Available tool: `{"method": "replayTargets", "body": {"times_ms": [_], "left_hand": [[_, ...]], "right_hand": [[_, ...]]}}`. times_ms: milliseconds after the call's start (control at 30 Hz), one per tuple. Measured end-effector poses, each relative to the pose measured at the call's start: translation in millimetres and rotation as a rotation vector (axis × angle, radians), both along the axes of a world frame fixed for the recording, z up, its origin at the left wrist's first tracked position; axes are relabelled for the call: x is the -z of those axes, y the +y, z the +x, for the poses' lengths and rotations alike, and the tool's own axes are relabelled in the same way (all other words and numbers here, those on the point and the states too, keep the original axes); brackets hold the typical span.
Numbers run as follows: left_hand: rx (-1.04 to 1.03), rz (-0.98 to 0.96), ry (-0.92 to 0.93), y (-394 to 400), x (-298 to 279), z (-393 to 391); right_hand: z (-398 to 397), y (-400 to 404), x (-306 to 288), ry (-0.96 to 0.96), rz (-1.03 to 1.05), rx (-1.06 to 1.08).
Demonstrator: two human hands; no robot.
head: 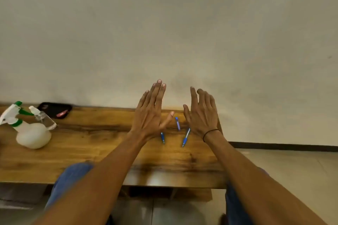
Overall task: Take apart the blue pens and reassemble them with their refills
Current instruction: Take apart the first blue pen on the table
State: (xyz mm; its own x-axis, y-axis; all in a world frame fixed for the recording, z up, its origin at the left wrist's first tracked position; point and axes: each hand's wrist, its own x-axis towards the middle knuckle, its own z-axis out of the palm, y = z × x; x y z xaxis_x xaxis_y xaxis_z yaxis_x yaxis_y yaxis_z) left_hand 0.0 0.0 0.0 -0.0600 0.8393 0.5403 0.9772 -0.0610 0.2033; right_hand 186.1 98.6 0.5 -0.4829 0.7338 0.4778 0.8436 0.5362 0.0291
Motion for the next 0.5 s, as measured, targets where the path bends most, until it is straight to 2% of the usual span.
{"method": "replayTargets", "body": {"times_ms": [100,267,367,500], "left_hand": [[-0.011,-0.073,-0.044,6.0,23.1,-6.0],[-0.029,-0.142,-0.110,10.7,59.8,-10.8],[-0.066,-0.179,-0.143,10.6,72.9,-10.2],[-0.086,-0.236,-0.161,7.2,86.4,-8.3]], "right_hand": [[-5.8,6.3,24.3,0.061,-0.154,0.000],[-11.0,14.5,58.2,0.099,-0.618,0.181],[-11.3,19.2,77.5,0.033,-0.893,0.232],[-5.8,22.0,98.0,0.073,-1.044,0.283]]}}
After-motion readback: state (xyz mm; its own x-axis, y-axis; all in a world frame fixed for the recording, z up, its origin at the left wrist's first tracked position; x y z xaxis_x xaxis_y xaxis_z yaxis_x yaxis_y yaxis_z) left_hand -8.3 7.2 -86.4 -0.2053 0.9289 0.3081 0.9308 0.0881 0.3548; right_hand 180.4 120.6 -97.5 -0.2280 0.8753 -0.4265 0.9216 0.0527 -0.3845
